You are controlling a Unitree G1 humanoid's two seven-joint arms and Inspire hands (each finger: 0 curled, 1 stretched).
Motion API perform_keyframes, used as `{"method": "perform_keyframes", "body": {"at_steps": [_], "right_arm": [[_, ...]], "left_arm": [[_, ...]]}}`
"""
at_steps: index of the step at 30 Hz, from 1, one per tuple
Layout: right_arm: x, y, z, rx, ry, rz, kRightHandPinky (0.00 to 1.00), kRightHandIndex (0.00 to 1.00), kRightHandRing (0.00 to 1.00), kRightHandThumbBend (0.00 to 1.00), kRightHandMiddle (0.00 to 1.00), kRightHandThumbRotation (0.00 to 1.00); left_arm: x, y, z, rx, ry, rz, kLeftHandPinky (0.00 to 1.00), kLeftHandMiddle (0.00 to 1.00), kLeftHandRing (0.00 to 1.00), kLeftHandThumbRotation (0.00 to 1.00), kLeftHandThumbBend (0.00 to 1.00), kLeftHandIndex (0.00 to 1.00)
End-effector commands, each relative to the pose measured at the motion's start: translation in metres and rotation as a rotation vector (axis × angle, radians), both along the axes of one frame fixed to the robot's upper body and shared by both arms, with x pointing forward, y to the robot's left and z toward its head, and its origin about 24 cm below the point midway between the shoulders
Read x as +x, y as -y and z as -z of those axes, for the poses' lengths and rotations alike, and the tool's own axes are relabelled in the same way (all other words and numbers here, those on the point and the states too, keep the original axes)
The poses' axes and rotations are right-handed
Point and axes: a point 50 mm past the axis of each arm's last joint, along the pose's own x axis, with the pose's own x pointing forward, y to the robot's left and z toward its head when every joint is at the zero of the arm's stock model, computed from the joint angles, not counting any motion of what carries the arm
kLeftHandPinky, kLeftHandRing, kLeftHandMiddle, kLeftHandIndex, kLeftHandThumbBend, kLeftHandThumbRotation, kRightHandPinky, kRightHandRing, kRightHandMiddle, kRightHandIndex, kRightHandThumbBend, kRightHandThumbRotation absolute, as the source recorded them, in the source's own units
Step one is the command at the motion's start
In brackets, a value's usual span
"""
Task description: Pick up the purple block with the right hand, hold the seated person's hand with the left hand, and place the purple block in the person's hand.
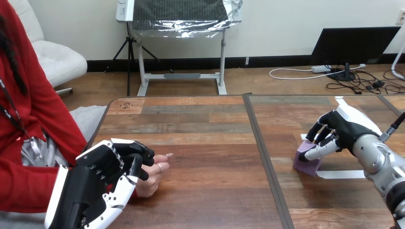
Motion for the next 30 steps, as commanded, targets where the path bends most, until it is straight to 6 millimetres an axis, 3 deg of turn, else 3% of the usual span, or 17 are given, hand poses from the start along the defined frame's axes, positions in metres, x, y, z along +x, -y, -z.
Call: {"method": "perform_keyframes", "body": {"at_steps": [1,19,30], "right_arm": [[0.0108,-0.0081,-0.0151,0.006,0.062,-0.026,0.49,0.54,0.53,0.78,0.55,0.0],[0.0116,-0.0085,-0.0153,-0.003,0.042,-0.027,0.45,0.53,0.52,0.79,0.54,0.0],[0.012,-0.0085,-0.0144,-0.029,0.013,-0.024,0.52,0.55,0.59,0.83,0.58,0.0]], "left_arm": [[0.008,0.0031,-0.017,0.0,0.098,0.007,0.44,0.58,0.56,0.3,0.24,0.51],[0.0099,-0.0004,-0.0191,0.0,0.111,-0.008,0.43,0.57,0.55,0.25,0.23,0.51],[0.0095,-0.0007,-0.0192,-0.008,0.103,-0.008,0.42,0.56,0.55,0.21,0.23,0.5]]}}
